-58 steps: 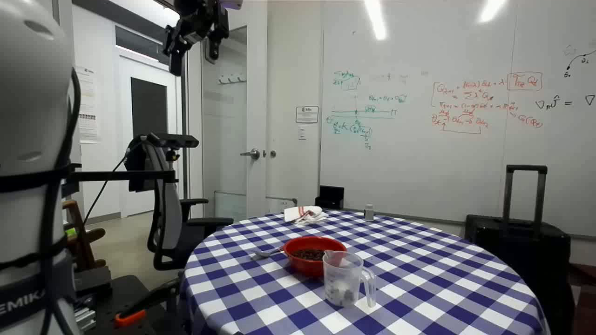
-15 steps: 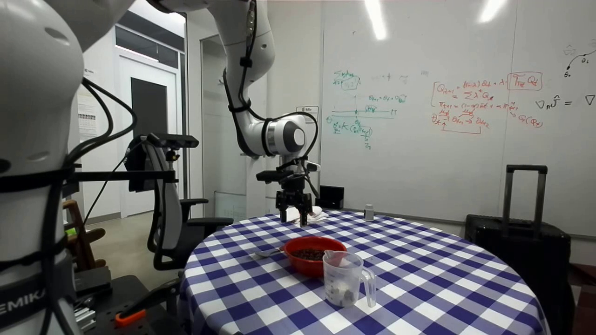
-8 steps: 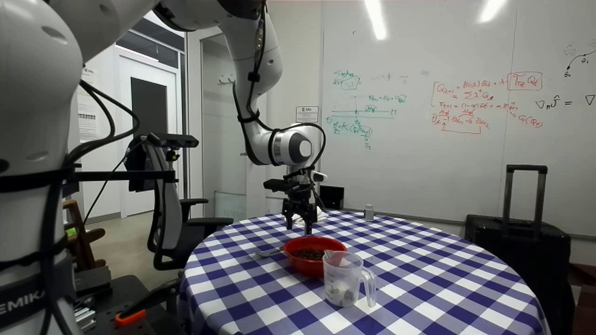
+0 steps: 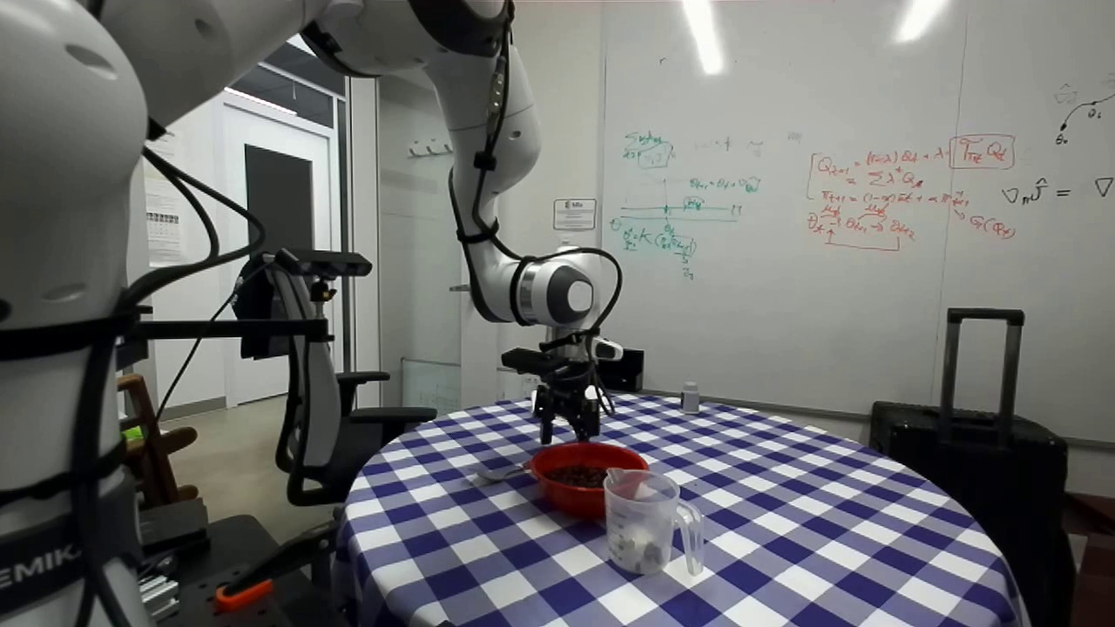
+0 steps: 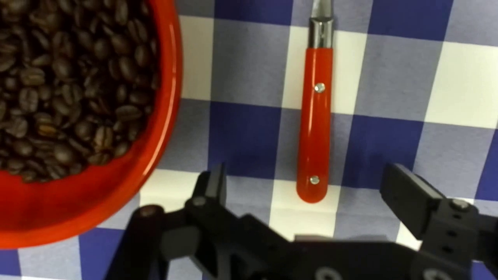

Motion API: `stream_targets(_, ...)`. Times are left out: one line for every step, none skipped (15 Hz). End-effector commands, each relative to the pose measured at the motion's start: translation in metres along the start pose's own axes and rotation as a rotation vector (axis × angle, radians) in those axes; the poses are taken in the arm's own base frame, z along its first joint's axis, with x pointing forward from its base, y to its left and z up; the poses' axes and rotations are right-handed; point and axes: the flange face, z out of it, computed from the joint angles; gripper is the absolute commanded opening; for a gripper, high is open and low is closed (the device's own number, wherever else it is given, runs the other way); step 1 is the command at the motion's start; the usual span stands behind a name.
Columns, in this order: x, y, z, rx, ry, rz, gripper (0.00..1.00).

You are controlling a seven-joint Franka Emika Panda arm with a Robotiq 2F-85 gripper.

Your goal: Use the orange spoon to put some of the contents of the orange bowl into the clear jug

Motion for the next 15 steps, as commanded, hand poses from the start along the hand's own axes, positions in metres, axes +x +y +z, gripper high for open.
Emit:
stream_targets(0.006, 0.003, 0.006, 0.018, 0.005, -0.008, 0.74)
stream_targets(0.006, 0.004, 0.007, 0.017, 0.004, -0.007, 0.67)
stream_targets(0.006, 0.004, 0.007, 0.017, 0.003, -0.008, 0.6)
stream_targets(0.006, 0.004, 0.007, 0.017, 0.003, -0.008, 0.53)
stream_targets(0.006, 0.003, 0.006, 0.013, 0.006, -0.011, 0.44)
stream_targets(0.006, 0.002, 0.004, 0.012, 0.009, -0.012, 0.36)
stream_targets(0.006, 0.002, 0.003, 0.006, 0.012, -0.013, 0.28)
stream_targets(0.006, 0.001, 0.002, 0.003, 0.015, -0.014, 0.21)
stream_targets(0.006, 0.0, 0.001, 0.001, 0.017, -0.017, 0.12)
stream_targets(0.005, -0.001, 0.001, 0.0, 0.017, -0.019, 0.06)
stream_targets(0.005, -0.001, 0.0, -0.004, 0.019, -0.022, 0.01)
stream_targets(0.005, -0.002, -0.001, -0.005, 0.021, -0.025, 0.03)
stream_targets(0.005, -0.003, -0.002, -0.006, 0.023, -0.027, 0.05)
stream_targets(0.005, -0.004, -0.005, -0.001, 0.026, -0.032, 0.05)
stream_targets(0.005, -0.007, -0.011, 0.008, 0.032, -0.046, 0.05)
